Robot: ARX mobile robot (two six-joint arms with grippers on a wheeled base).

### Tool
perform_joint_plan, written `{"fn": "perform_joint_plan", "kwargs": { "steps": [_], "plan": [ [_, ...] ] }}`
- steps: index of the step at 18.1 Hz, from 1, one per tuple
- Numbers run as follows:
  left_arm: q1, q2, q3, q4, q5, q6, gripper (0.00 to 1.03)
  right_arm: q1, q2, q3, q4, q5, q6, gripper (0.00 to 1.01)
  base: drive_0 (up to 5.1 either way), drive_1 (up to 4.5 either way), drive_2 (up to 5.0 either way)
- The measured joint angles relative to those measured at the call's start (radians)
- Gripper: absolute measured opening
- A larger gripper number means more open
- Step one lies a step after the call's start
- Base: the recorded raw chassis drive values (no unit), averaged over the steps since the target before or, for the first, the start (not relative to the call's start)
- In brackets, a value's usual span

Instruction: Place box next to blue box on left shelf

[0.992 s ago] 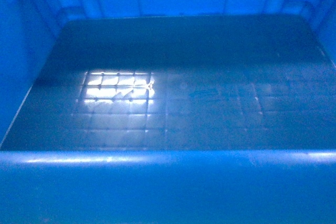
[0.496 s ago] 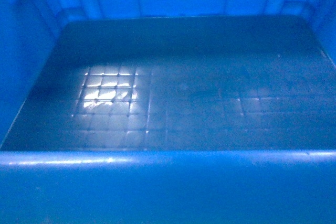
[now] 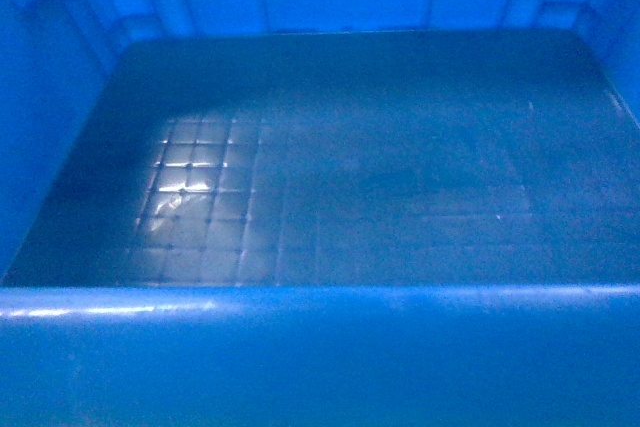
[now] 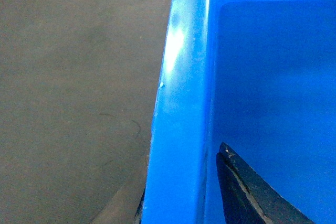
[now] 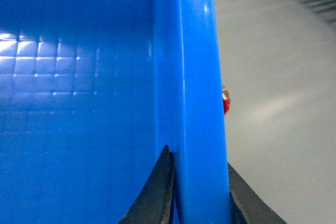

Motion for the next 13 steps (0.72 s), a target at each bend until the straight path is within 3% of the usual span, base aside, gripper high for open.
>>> {"fn": "perform_joint_plan", "kwargs": {
  "steps": [13],
  "plan": [
    [0.000,0.000,0.000,-0.001,0.000,0.002,0.30,0.000,0.000,0.000,0.000,0.000,0.000,0.12,-1.4,-1.45,-1.4]
  ]
}}
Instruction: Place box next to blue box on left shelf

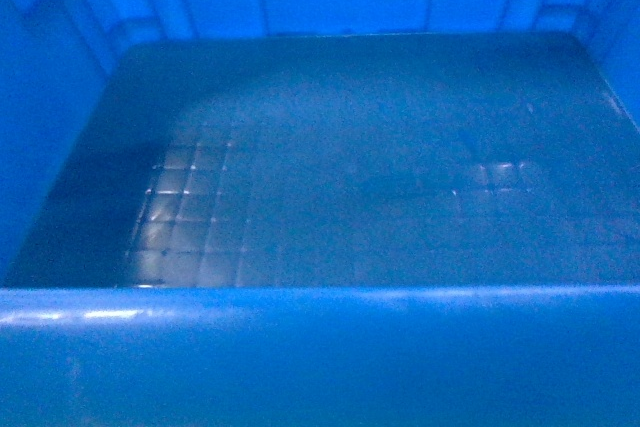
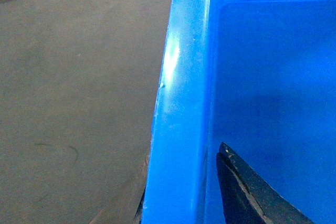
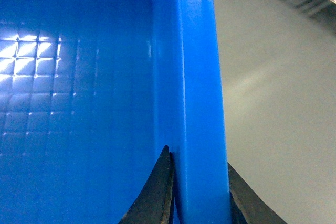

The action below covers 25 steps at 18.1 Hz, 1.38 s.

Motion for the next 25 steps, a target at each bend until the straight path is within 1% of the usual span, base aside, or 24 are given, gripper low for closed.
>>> {"fn": "perform_joint_plan", "kwargs": {
  "steps": [25],
  "plan": [
    [0.000,0.000,0.000,0.000,0.000,0.001,0.30,0.000,0.000,0.000,0.000,0.000,0.000,0.12,-1.4,-1.39,-1.4]
  ]
}}
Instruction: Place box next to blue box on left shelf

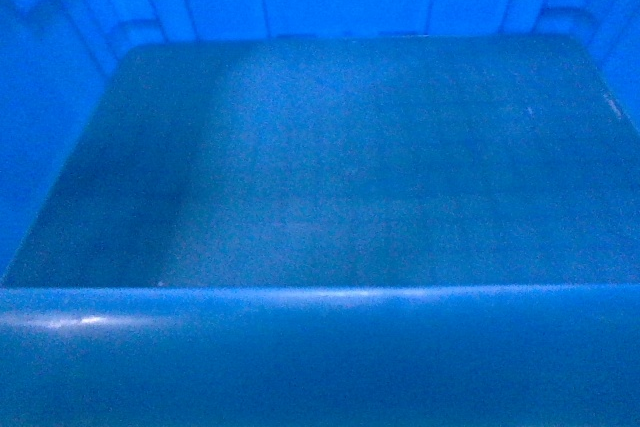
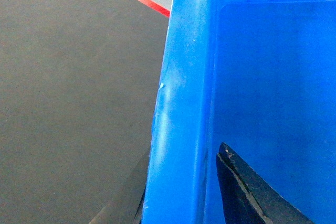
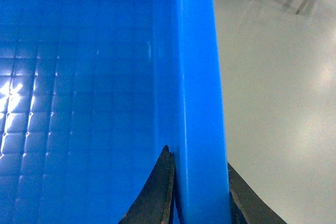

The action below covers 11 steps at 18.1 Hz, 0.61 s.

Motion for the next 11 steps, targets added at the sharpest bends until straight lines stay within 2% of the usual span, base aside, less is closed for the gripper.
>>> {"fn": "perform_joint_plan", "kwargs": {
  "steps": [11],
  "plan": [
    [0.000,0.000,0.000,0.000,0.000,0.000,0.30,0.000,0.000,0.000,0.000,0.000,0.000,0.12,-1.3,-1.34,-1.3]
  ]
}}
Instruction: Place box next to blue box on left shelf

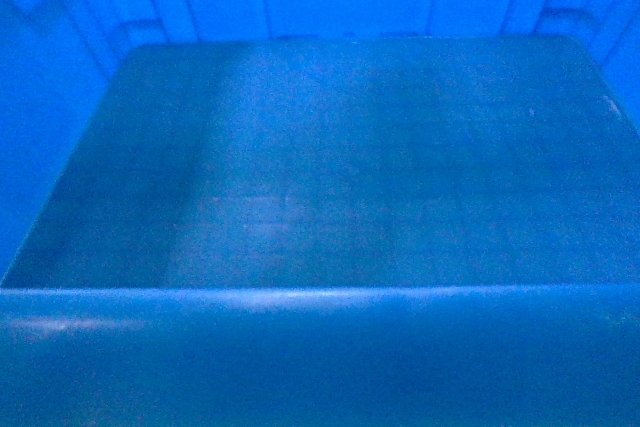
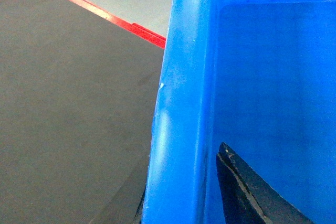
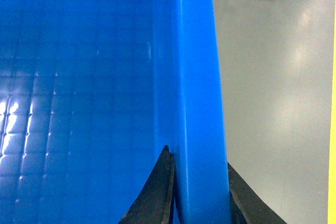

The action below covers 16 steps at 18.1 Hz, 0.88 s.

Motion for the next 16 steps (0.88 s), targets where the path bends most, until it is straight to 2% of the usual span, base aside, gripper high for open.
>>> {"fn": "perform_joint_plan", "kwargs": {
  "steps": [16],
  "plan": [
    [0.000,0.000,0.000,0.000,-0.001,0.000,0.30,0.000,0.000,0.000,0.000,0.000,0.000,0.12,-1.4,-1.36,-1.4]
  ]
}}
